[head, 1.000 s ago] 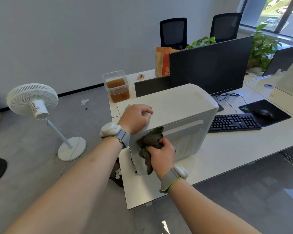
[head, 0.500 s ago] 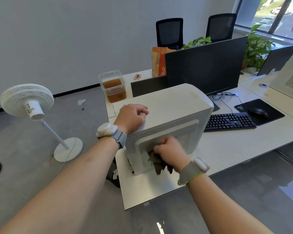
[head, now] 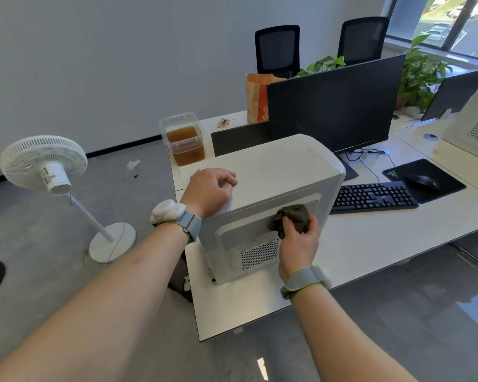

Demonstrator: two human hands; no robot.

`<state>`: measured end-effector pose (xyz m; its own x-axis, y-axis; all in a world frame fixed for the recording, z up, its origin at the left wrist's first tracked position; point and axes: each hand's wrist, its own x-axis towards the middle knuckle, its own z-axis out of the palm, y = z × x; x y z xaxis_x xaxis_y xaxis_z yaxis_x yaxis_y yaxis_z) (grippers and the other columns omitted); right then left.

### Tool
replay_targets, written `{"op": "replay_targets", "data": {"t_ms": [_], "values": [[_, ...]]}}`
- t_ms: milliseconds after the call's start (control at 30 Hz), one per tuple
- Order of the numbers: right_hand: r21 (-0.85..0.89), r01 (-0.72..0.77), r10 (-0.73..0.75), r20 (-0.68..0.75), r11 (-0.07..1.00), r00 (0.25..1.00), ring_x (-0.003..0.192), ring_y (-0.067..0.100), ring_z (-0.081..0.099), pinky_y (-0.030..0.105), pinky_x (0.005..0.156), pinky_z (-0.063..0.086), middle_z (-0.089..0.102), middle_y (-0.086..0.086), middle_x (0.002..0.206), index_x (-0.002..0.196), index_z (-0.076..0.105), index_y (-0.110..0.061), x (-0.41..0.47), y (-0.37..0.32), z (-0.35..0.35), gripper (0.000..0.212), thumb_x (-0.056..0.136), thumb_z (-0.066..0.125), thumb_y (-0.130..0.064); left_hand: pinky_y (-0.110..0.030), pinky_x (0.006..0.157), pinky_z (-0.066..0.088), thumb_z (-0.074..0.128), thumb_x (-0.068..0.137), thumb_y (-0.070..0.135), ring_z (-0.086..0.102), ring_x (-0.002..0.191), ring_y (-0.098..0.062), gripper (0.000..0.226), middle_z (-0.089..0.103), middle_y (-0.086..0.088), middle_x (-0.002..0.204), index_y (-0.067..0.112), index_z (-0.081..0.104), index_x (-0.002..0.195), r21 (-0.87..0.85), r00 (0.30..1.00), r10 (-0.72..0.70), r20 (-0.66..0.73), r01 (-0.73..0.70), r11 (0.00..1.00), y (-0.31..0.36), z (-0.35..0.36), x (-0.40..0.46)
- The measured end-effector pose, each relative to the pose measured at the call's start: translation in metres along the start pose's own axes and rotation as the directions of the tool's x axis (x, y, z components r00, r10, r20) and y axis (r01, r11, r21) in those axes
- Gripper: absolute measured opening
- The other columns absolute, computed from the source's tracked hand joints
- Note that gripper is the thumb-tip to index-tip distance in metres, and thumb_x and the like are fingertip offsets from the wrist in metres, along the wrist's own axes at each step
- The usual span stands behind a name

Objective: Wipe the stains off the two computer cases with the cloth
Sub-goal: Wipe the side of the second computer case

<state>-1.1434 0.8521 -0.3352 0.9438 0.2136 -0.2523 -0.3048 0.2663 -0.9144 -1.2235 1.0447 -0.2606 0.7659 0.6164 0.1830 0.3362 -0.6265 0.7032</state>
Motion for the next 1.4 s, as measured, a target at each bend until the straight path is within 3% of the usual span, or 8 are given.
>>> {"op": "replay_targets", "data": {"t_ms": [167,300,467,667,833,1100,1267,1400], "values": [[-0.281,-0.067,0.083,0.043,0.957,0.996,0.084,0.018,0.063,0.036,0.079,0.051,0.065,0.003,0.106,0.113,0.046,-0.033,-0.028,0.03,0.027,0.028,0.094,0.062,-0.019,-0.041,0.107,0.051,0.058,0.089,0.015,0.065,0.112,-0.009,0.028,0.074,0.015,0.116,0.028,0.081,0.095,-0.001,1.0,0.015,-0.002,-0.015,1.0,0.002,0.0,0.0],[-0.158,-0.139,0.15,0.059,0.978,0.987,0.081,0.029,0.068,0.035,0.056,0.057,0.065,0.012,0.101,0.105,0.053,-0.024,-0.013,0.021,-0.003,0.025,0.091,0.068,-0.009,-0.038,0.106,0.052,0.059,0.091,0.009,0.065,0.112,-0.01,0.028,0.074,0.011,0.117,0.024,0.081,0.097,-0.007,1.0,0.024,-0.008,-0.024,1.0,0.002,-0.001,-0.001],[-0.01,-0.116,0.112,-0.174,0.993,0.978,0.091,0.027,0.071,0.031,0.064,0.06,0.067,0.006,0.11,0.115,0.056,-0.024,0.034,-0.011,-0.025,0.026,0.094,0.067,-0.014,-0.039,0.104,0.054,0.06,0.091,0.011,0.066,0.11,-0.011,0.026,0.074,0.011,0.118,0.024,0.082,0.098,0.034,1.0,0.028,-0.012,-0.027,0.999,0.005,-0.001,-0.003],[-0.231,-0.204,0.26,0.244,0.951,0.934,0.068,0.025,0.067,0.03,0.05,0.053,0.071,0.023,0.097,0.099,0.067,-0.014,-0.008,0.024,-0.019,0.016,0.09,0.069,0.0,-0.05,0.106,0.046,0.056,0.084,0.022,0.063,0.107,-0.016,0.022,0.073,0.011,0.113,0.023,0.077,0.089,0.128,0.997,0.073,-0.012,-0.071,0.989,0.007,-0.001,-0.003],[0.03,-0.133,0.136,-0.163,0.991,0.977,0.084,0.022,0.071,0.033,0.064,0.057,0.069,0.009,0.109,0.112,0.062,-0.024,0.039,-0.002,-0.038,0.02,0.095,0.063,-0.013,-0.045,0.098,0.04,0.056,0.089,0.035,0.056,0.104,-0.02,0.015,0.067,0.007,0.113,0.025,0.067,0.091,0.345,0.98,0.192,0.044,-0.195,0.918,0.013,0.001,-0.006],[-0.146,-0.373,0.396,0.189,0.916,0.899,0.056,0.021,0.057,0.029,0.049,0.052,0.063,0.02,0.099,0.117,0.052,-0.009,0.025,0.017,-0.028,0.022,0.098,0.06,-0.001,-0.041,0.095,0.037,0.057,0.087,0.038,0.055,0.103,-0.019,0.015,0.066,0.009,0.112,0.026,0.066,0.089,0.361,0.978,0.205,0.035,-0.204,0.91,0.011,0.001,-0.005],[0.122,-0.288,0.305,-0.164,0.95,0.938,0.062,0.023,0.057,0.031,0.054,0.051,0.062,0.017,0.104,0.12,0.051,-0.015,0.07,-0.011,-0.053,0.022,0.1,0.057,-0.008,-0.044,0.097,0.039,0.058,0.088,0.038,0.056,0.103,-0.018,0.014,0.066,0.01,0.113,0.027,0.066,0.088,0.355,0.978,0.206,0.036,-0.205,0.912,0.012,0.0,-0.006],[-0.037,-0.27,0.265,-0.109,0.962,0.958,0.068,0.026,0.06,0.032,0.056,0.052,0.063,0.015,0.096,0.1,0.051,-0.023,0.063,-0.008,-0.025,0.017,0.097,0.054,-0.006,-0.047,0.099,0.04,0.059,0.086,0.04,0.055,0.104,-0.018,0.014,0.066,0.012,0.112,0.028,0.066,0.086,0.331,0.979,0.199,0.033,-0.199,0.922,0.012,-0.001,-0.004]]}}
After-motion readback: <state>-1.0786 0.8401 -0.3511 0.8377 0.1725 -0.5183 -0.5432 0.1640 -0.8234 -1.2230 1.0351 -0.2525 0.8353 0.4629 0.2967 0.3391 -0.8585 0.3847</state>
